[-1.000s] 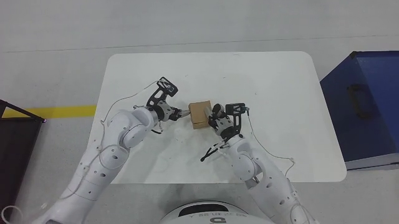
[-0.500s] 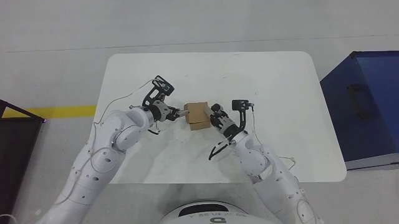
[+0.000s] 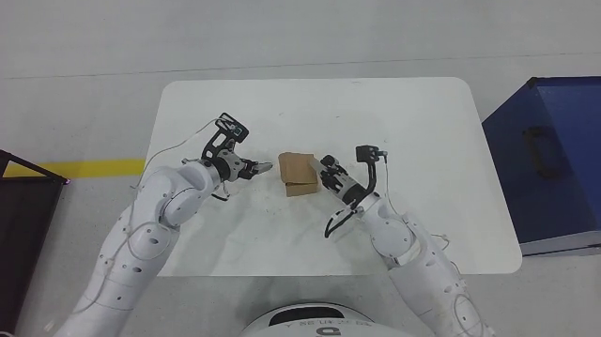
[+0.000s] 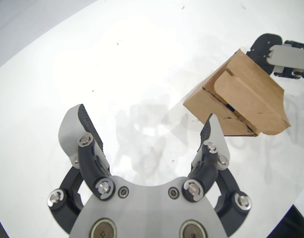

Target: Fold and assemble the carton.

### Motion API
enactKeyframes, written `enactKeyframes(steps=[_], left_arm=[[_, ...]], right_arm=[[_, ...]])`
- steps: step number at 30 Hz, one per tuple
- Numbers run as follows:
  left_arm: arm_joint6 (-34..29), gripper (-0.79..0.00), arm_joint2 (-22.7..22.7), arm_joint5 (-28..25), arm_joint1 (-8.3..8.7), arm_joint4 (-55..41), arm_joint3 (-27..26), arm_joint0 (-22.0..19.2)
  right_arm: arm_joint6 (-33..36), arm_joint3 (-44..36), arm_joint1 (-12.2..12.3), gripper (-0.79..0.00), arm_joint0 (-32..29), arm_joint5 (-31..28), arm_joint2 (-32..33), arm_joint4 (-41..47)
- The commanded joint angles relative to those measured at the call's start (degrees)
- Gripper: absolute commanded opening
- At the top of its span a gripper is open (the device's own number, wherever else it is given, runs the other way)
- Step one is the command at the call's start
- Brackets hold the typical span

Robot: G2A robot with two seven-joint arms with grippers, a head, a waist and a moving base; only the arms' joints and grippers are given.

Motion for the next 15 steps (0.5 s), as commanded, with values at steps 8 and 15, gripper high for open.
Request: enactKeyframes(steps=[8,15], left_arm=[[-0.57,0.0,2.42,1.16,-0.39,1.8,-1.69,-0.43],[-1.8,0.0,3.91,2.71,-0.71,2.45,-2.26,-0.73]], right_arm=[[-0.47,0.13,-0.02,-0.443,0.47,1.39,-1.26,-1.27],[-0.82,-0.15,0.07,-0.443,0.34,1.99,-2.12,-3.02]])
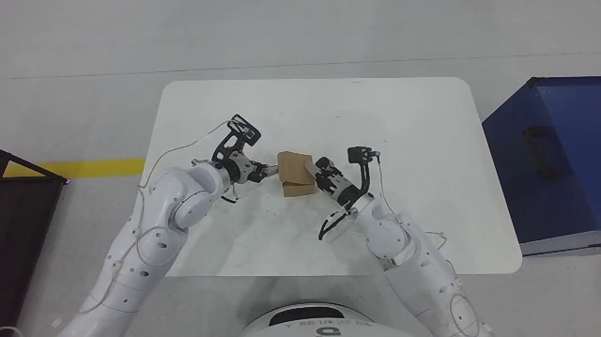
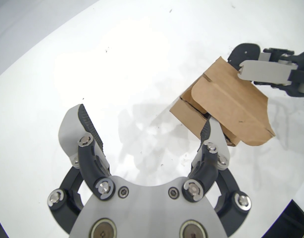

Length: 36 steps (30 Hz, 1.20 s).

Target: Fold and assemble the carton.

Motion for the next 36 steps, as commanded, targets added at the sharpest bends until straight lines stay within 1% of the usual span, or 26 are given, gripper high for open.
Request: enactKeyframes(steps=[1,7,12,17,20,23,27,32,36], left_arm=[[-0.39,0.0,0.58,0.49,-0.11,0.37,0.06,-0.19],[-0.93,0.0,0.86,2.32,-0.32,1.15,0.34,-0.7],[-0.29,0.0,-3.02,2.41,0.06,-1.58,1.1,-0.13],[0.33,0.0,-5.81,-0.33,0.57,-4.06,-2.03,2.51],[0.37,0.0,-6.49,-1.45,0.79,-4.03,-3.94,3.76],[0.27,0.0,-5.24,-0.76,0.75,-0.78,-4.62,4.05],[0.6,0.0,-2.57,0.8,0.36,2.24,-3.91,3.22],[0.35,0.0,-0.4,1.9,-0.12,3.02,-2.98,1.8],[0.26,0.0,0.29,2.42,-0.33,3.39,-2.53,1.18]], right_arm=[[-0.39,-0.17,0.03,-0.44,-0.21,0.23,-0.13,-0.56],[-2.0,-0.94,0.17,-0.437,-1.35,0.54,-0.46,-2.2],[-2.13,-1.07,0.31,-0.443,-1.6,0.1,-0.15,-1.72],[-2.44,-1.41,0.38,-0.443,-1.81,0.35,-0.47,-2.27],[-2.45,-1.47,0.41,-0.443,-1.76,0.55,-0.63,-2.38],[-2.34,-1.7,0.45,-0.446,-1.85,0.43,-0.86,-2.52],[-2.35,-2.18,0.59,-0.446,-2.33,-0.14,-1.06,-3.2],[-1.82,-2.36,0.74,-0.453,-2.45,-0.58,-1.08,-3.17],[-1.46,-2.33,0.77,-0.456,-2.24,-0.24,-1.43,-3.41]])
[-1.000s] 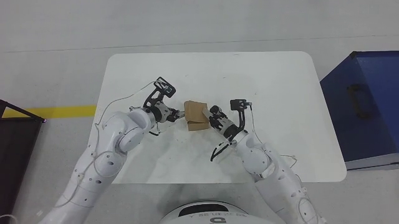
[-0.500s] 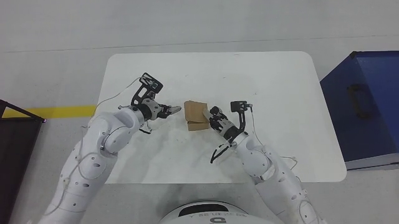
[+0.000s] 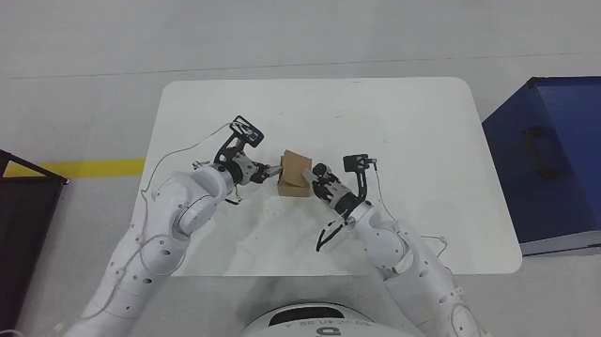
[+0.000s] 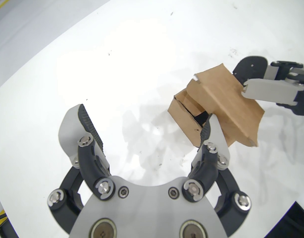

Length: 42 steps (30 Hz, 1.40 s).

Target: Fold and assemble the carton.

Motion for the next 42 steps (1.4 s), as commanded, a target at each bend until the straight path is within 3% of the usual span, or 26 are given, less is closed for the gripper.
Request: enactKeyframes(steps=[1,19,29,42], left_arm=[[-0.07,0.0,0.16,0.09,-0.06,0.02,0.19,-0.16],[0.34,0.0,-1.36,0.76,-0.03,1.77,0.46,0.93],[0.72,0.0,-2.66,0.97,-0.06,0.97,0.35,1.03],[-0.02,0.0,-1.47,0.91,-0.44,1.35,1.07,0.12]], right_arm=[[0.0,0.06,-0.01,-0.456,0.15,0.35,-0.16,-0.12],[-1.54,0.61,-0.48,-0.517,1.55,6.92,-2.35,-1.52],[-1.53,0.74,-0.31,-0.453,1.33,3.93,-1.78,0.87],[-0.33,1.09,-0.17,-0.453,1.98,3.69,-1.5,2.08]])
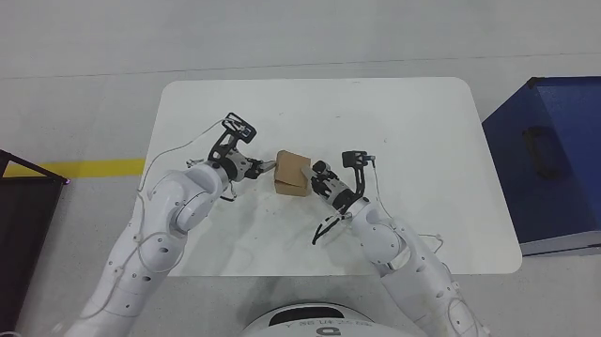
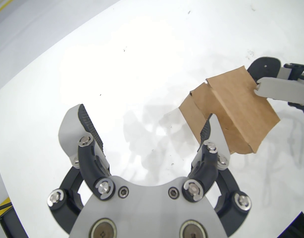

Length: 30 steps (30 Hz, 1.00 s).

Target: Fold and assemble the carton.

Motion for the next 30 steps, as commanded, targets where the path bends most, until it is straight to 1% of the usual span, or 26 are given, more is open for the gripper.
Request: enactKeyframes(steps=[1,6,10,30], left_arm=[[-0.01,0.0,0.31,0.05,-0.07,0.15,0.14,-0.14],[-0.09,0.0,0.71,0.26,-0.23,0.49,0.61,-0.44],[-0.07,0.0,0.86,0.24,-0.31,0.61,0.91,-0.52],[-0.06,0.0,1.1,0.5,-0.65,1.87,2.08,-0.86]], right_arm=[[0.16,-0.03,0.0,-0.456,0.11,0.19,-0.16,-0.2],[0.51,0.1,-0.02,-0.471,0.47,1.15,-0.67,-1.02],[0.83,0.14,-0.04,-0.468,0.72,1.9,-1.11,-1.81],[0.44,0.24,0.06,-0.486,0.74,2.86,-1.68,-3.17]])
